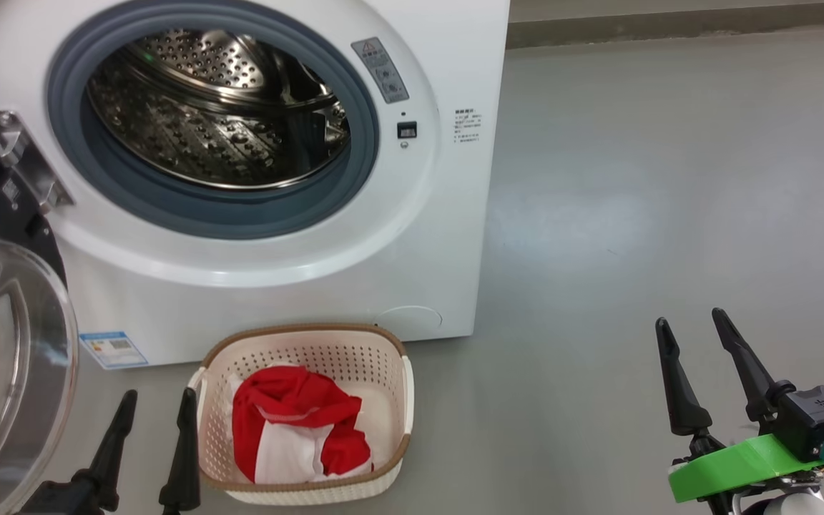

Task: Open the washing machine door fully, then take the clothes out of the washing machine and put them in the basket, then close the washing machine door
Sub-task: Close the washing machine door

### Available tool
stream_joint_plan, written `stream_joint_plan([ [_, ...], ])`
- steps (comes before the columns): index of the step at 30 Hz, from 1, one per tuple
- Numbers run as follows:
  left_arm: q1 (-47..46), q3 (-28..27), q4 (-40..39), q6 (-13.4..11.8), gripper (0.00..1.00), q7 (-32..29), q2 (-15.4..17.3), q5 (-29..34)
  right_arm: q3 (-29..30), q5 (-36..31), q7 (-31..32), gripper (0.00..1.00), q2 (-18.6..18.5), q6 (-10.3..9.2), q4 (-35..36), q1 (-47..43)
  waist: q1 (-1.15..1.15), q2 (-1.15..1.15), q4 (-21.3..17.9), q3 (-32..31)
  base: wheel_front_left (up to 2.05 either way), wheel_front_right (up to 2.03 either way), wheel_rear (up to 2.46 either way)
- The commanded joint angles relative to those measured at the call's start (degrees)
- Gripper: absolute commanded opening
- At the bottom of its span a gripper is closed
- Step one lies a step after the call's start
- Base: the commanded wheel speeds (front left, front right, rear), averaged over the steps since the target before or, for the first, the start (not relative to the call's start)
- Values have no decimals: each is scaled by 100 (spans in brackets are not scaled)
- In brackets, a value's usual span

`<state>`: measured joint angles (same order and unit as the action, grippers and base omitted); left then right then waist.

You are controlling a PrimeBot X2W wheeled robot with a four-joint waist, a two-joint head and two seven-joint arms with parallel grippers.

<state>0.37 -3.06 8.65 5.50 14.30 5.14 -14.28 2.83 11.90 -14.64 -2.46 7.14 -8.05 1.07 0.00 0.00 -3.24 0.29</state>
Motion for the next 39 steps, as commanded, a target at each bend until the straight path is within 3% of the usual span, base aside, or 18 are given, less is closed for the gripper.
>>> stream_joint_plan([
  [1, -67, -150, -169, -11, 100, 68, 155, 1, -154, -23, -36, 100, -42, 35, 122, 88, 0, 0, 2, 4, -130, 130, 0],
  [23, -116, -82, -210, -191, 100, 69, 188, 52, -176, 22, -36, 100, -42, 35, 117, 130, 0, 0, 187, 102, -25, 25, 0],
  [39, -24, -109, -555, -489, 100, -44, 191, 73, -488, 34, -36, 100, -42, 35, 25, 298, 0, 0, 919, 25, 0, 0, 0],
])
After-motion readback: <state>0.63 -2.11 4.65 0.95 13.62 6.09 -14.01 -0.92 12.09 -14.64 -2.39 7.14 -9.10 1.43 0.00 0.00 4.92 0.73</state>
